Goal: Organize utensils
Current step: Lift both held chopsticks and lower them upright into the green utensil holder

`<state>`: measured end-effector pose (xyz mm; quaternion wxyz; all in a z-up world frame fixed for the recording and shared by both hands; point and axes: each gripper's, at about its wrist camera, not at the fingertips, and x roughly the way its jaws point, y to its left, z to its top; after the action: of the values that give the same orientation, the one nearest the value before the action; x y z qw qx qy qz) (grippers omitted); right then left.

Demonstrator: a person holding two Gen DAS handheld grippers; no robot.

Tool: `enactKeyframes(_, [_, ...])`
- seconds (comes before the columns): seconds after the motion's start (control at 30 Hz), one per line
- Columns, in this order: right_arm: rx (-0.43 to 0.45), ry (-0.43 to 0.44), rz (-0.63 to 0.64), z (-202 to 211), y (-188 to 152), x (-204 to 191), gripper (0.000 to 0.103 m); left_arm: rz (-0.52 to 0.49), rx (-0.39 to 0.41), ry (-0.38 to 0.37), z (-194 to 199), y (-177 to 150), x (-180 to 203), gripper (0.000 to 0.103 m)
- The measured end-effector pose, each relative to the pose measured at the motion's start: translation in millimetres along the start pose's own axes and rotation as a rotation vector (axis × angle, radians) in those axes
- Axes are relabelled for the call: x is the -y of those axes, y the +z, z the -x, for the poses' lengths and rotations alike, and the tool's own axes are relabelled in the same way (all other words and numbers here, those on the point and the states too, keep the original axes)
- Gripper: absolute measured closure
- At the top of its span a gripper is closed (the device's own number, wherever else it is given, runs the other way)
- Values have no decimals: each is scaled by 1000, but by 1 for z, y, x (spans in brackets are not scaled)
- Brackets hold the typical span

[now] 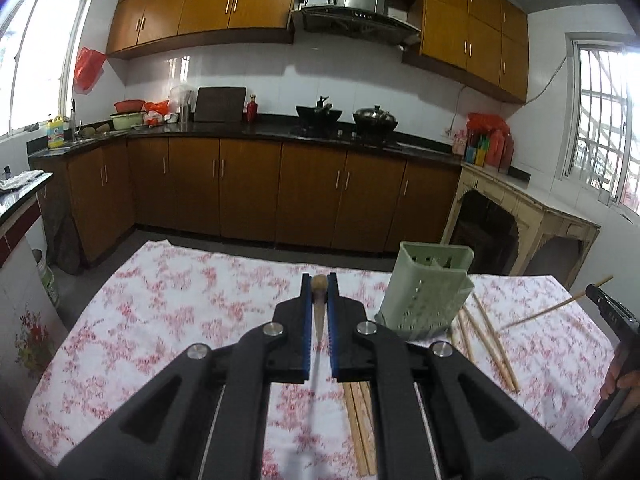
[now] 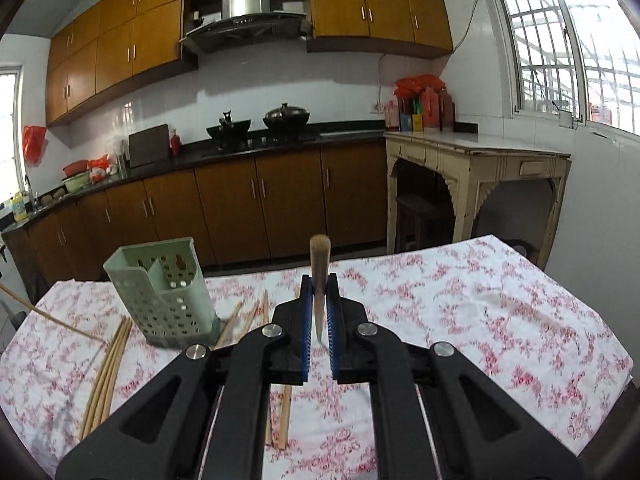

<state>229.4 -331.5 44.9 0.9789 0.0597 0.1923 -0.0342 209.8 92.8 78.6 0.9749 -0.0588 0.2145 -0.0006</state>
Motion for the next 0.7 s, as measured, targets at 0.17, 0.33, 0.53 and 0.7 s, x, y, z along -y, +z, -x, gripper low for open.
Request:
enactKeyframes(0.17, [18, -2, 9, 2, 6, -4, 95, -31, 14, 3, 0, 8, 7, 95])
enactKeyframes(0.33, [26, 7, 6, 1, 19, -6, 95, -36, 24, 8, 1, 19, 7, 95])
enactKeyframes(0.53, [87, 74, -25, 10, 66, -14, 96, -58, 93, -33, 13, 66, 20, 95])
enactKeyframes(0.7, [160, 179, -64, 16, 113, -32, 96, -75, 172, -110, 26, 116, 49, 95])
